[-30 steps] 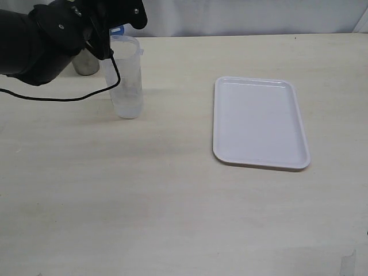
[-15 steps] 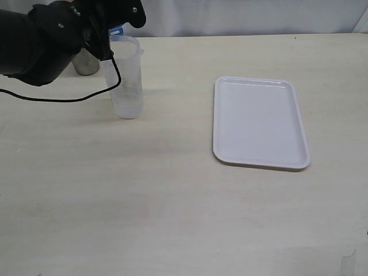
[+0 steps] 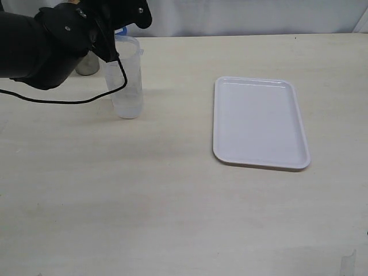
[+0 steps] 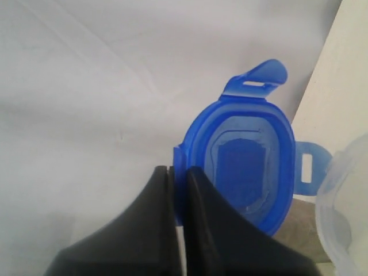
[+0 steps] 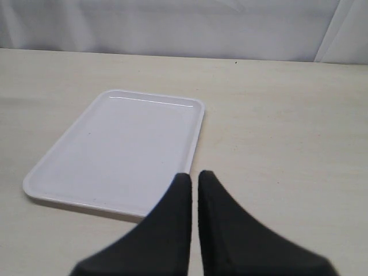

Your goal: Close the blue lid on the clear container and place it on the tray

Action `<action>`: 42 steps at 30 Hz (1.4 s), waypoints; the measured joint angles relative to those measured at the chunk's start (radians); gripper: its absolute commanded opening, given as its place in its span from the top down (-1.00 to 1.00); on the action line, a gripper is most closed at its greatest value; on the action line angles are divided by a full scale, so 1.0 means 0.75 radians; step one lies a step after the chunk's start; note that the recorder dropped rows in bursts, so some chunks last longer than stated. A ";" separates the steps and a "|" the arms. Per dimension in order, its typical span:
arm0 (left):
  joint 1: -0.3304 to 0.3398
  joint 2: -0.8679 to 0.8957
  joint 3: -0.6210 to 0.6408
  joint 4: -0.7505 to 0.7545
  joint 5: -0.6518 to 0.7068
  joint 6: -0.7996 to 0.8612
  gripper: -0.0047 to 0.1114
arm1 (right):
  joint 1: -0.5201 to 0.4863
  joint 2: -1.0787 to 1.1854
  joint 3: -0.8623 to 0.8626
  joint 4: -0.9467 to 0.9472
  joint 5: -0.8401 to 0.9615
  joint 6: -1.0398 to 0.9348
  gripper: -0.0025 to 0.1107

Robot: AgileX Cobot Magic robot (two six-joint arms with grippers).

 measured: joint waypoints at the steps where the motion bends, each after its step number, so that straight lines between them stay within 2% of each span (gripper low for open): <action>1: 0.000 0.000 0.000 -0.009 0.000 0.000 0.92 | 0.000 0.000 0.000 0.000 0.000 0.000 0.88; 19: 0.000 0.000 0.000 -0.045 -0.016 0.002 0.92 | 0.000 0.000 0.000 0.000 0.000 0.000 0.88; 30: -0.031 -0.046 0.000 -0.069 -0.045 0.002 0.92 | 0.000 0.000 0.000 0.000 0.000 0.000 0.88; 32: -0.033 -0.046 0.000 -0.071 -0.089 0.002 0.92 | 0.000 0.000 0.000 0.000 0.000 0.000 0.88; 34: -0.033 -0.046 0.000 -0.074 -0.222 0.002 0.92 | 0.000 0.000 0.000 0.000 0.000 0.000 0.88; 38: 0.011 -0.046 0.000 -0.126 -0.397 0.002 0.92 | 0.000 0.000 0.000 0.000 0.000 0.000 0.88; 42: 0.011 -0.047 0.003 -0.230 -0.368 0.002 0.92 | 0.000 0.000 0.000 0.000 0.000 0.000 0.88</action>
